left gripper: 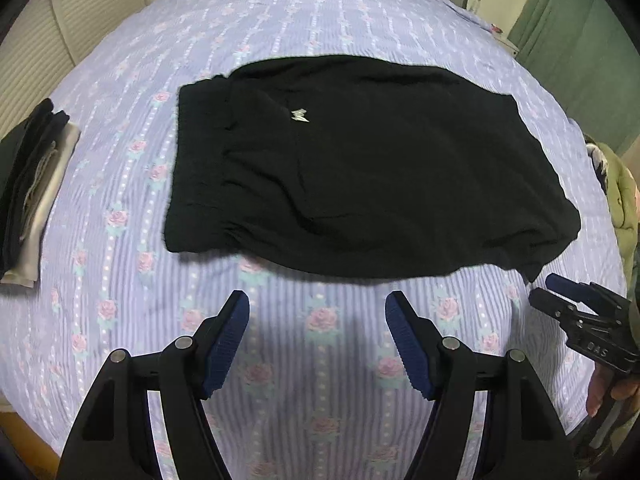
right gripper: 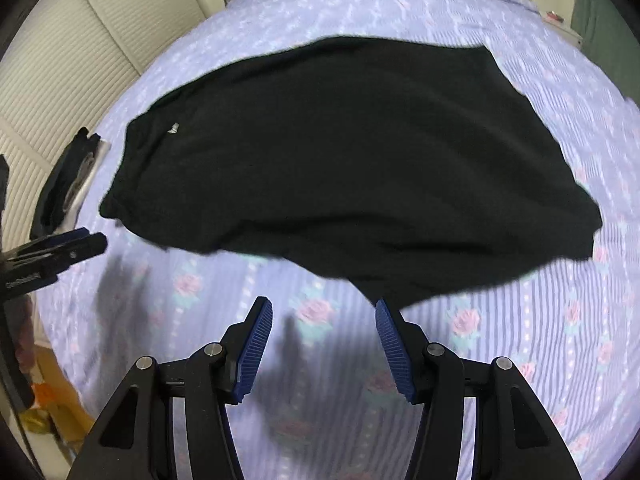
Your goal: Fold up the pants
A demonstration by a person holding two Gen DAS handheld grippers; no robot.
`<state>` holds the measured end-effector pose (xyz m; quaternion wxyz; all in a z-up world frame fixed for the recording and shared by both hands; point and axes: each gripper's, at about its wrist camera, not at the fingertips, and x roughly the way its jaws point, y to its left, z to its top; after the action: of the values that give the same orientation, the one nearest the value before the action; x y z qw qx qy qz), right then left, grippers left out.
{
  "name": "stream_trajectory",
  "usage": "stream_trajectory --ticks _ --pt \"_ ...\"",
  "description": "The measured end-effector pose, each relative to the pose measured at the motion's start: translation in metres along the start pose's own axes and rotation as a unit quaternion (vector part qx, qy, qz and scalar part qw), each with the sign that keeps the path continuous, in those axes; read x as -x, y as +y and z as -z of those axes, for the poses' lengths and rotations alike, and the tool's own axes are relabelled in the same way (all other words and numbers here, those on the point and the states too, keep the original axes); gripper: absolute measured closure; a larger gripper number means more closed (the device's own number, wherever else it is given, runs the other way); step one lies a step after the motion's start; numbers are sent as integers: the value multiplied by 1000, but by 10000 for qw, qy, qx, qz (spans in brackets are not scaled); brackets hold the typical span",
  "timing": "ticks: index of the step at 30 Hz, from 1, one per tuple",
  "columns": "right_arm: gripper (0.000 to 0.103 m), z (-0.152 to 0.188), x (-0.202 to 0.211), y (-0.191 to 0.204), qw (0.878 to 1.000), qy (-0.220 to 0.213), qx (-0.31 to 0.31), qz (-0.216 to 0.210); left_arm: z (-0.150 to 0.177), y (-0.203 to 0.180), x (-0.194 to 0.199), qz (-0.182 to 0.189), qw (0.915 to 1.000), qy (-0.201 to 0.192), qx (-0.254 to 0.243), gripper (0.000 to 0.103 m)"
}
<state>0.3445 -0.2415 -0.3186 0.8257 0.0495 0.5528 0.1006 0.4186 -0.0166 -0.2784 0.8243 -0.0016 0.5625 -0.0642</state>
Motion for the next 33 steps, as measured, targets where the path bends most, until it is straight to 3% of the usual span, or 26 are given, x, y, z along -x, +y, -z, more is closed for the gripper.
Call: stream_trajectory --ticks 4,6,12,18,27,33 --pt "48 3 -14 -16 9999 76 -135 2 2 -12 -6 -36 10000 64 -24 33" --pt "54 0 -18 -19 9999 56 -107 42 2 -15 -8 -29 10000 91 15 33" --pt "58 -7 -17 -24 9995 -34 -209 -237 -3 -16 -7 -95 9999 79 65 33" --pt "58 -23 -5 -31 9987 -415 -132 -250 -7 -19 -6 -142 9999 40 54 33" --pt "58 7 -12 -42 9965 26 -713 -429 -9 -30 -11 -207 9996 104 -138 33" --pt "58 -2 -30 -50 9943 69 -948 -474 -10 -37 -13 -200 9994 143 -258 33"
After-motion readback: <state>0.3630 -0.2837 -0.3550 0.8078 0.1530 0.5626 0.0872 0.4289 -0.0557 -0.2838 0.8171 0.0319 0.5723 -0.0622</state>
